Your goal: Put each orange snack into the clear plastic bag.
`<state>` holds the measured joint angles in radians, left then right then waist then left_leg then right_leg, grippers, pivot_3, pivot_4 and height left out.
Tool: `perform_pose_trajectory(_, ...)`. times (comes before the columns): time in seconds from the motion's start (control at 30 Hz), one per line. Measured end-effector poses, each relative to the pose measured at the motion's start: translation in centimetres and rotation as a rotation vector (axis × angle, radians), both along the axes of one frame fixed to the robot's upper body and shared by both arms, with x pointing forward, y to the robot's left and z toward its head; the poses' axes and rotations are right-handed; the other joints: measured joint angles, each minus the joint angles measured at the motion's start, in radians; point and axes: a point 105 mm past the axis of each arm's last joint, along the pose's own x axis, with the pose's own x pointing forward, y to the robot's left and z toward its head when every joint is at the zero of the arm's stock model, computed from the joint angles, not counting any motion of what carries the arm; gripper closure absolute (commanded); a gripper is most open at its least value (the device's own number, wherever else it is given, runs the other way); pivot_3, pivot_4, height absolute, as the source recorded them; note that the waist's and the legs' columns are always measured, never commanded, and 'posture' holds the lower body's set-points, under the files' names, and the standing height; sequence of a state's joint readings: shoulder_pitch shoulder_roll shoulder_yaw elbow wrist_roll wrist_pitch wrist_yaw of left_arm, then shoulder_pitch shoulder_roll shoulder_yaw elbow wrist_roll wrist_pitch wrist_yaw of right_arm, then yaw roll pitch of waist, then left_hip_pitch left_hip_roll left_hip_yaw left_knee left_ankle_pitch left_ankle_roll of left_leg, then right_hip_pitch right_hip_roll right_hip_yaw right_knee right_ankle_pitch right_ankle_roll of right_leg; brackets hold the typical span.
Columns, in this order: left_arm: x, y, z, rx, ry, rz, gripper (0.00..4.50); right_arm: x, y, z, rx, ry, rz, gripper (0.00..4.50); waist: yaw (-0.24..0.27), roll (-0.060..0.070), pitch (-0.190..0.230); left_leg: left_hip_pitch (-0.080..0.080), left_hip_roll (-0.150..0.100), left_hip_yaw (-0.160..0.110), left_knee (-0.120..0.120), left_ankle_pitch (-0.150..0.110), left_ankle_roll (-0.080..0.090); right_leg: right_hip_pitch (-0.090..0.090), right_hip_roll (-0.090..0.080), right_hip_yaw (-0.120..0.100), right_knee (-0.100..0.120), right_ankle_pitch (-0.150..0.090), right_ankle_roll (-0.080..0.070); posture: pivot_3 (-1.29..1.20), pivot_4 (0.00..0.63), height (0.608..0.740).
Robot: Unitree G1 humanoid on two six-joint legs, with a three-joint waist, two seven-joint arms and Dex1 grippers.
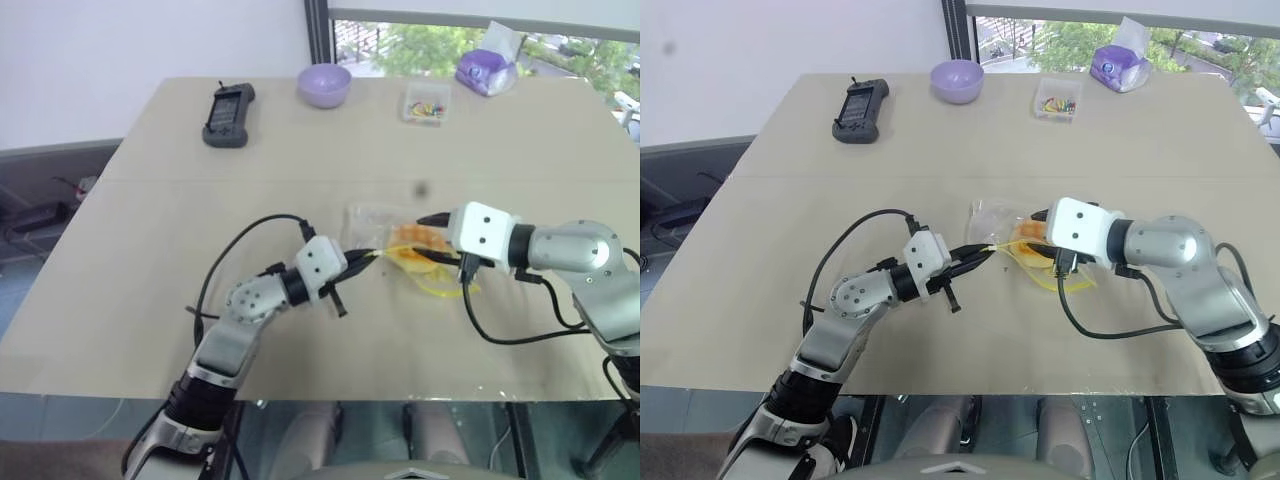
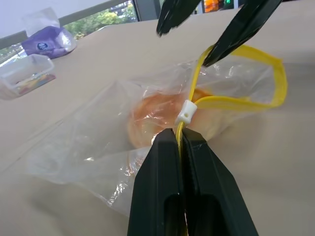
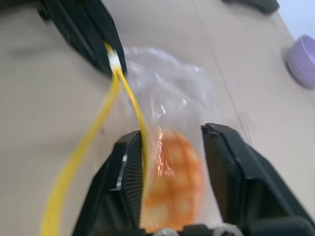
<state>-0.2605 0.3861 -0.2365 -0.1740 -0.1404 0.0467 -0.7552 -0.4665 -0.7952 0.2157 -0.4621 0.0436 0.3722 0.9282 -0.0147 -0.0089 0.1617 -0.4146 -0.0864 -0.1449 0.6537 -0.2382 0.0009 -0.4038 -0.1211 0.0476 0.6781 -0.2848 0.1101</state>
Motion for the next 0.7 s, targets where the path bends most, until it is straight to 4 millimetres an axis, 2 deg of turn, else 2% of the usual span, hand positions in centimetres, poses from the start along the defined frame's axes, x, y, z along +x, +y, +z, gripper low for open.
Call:
perform_pose_trajectory(0.13, 0.0, -0.3, 0.1, -0.023, 0.008, 0.001, 4.50, -0.5, 0.5, 0.1, 0.012, 0.002, 0.019, 2.48, 0.000, 0.000, 0.000, 0.000, 0.000, 0.000, 0.000, 0.000, 0.000, 0.000, 0.000, 0.000, 0.000, 0.000, 0.000, 0.00, 0.150, 0.740)
perform_pose_trajectory(0.37, -0.2, -1.3, 0.1, -0.098, 0.049, 0.010, 4.50, -2.6, 2.7, -0.4, 0.042, 0.038, 0.109, 2.48, 0.000, 0.000, 0.000, 0.000, 0.000, 0.000, 0.000, 0.000, 0.000, 0.000, 0.000, 0.000, 0.000, 0.000, 0.000, 0.00, 0.150, 0.740)
perform_pose_trajectory(0.7, -1.2, -1.3, -0.5, -0.090, 0.072, -0.002, 4.50, -2.6, 3.2, -0.7, 0.045, 0.033, 0.094, 2.48, -0.001, 0.000, 0.000, 0.000, 0.000, 0.000, 0.000, 0.000, 0.000, 0.000, 0.000, 0.000, 0.000, 0.000, 0.000, 0.00, 0.150, 0.740)
